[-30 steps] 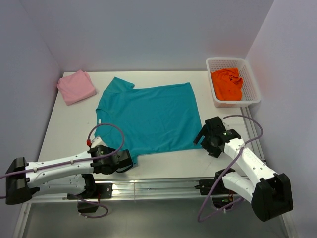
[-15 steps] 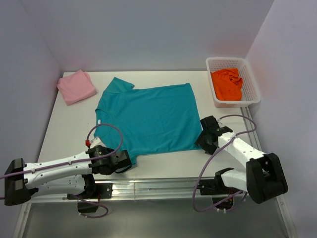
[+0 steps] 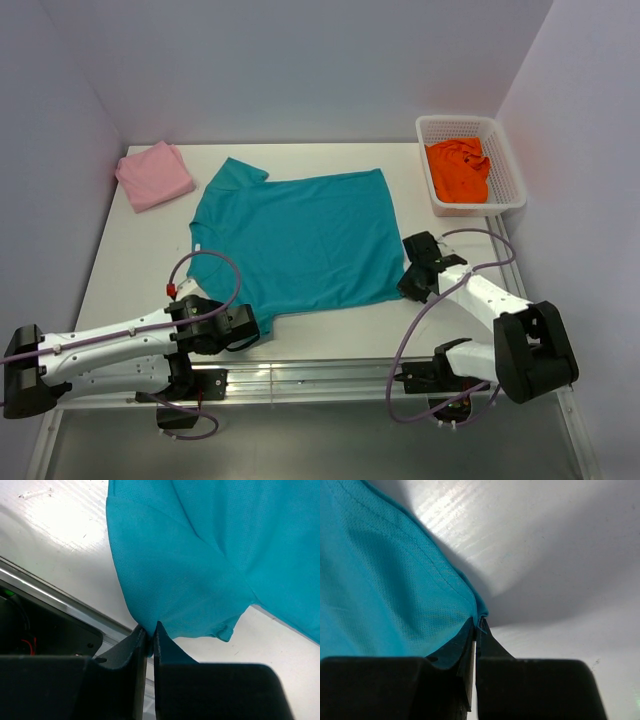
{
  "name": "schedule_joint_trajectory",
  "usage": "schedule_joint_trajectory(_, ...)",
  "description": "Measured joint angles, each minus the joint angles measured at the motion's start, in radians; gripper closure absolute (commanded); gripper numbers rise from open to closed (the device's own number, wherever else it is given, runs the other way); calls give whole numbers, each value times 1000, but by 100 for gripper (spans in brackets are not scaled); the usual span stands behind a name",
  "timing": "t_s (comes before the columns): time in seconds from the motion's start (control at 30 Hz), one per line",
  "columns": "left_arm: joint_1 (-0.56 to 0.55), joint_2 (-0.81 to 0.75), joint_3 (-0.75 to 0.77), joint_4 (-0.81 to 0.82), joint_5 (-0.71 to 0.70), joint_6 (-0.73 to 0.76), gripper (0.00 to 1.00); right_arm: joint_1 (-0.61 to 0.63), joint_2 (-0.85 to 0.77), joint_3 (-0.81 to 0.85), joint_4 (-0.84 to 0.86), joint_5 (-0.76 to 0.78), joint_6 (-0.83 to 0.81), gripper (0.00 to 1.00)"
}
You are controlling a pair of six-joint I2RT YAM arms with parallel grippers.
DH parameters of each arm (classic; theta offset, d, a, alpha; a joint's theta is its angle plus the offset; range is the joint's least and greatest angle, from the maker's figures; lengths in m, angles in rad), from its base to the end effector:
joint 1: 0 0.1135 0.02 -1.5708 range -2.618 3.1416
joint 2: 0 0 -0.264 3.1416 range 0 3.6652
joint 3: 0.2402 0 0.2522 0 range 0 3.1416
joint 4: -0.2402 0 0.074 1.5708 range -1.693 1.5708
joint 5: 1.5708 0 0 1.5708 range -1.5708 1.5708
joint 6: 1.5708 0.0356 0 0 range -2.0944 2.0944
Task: Fold and stack the t-shirts
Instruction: Flatten the tshirt out, then fold the tshirt
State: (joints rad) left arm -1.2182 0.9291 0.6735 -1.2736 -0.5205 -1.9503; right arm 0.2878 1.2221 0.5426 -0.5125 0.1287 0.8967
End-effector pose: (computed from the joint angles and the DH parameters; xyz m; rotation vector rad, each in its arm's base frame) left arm 0.0575 -0.1051 0.2163 -0.9517 2.4422 -0.0639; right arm 0.1916 0.0520 0.1528 0.8577 2.6160 0.1474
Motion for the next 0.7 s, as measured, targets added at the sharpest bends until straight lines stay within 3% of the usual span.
schedule_joint_trajectory(0.37, 0, -28, 0, -28, 31, 1, 92, 3, -243, 13, -268, -38, 13, 100)
schedule_joint_trajectory(0.7, 0, -24, 97, -53, 34, 2, 89, 5, -318, 136, -465, -69, 19, 100)
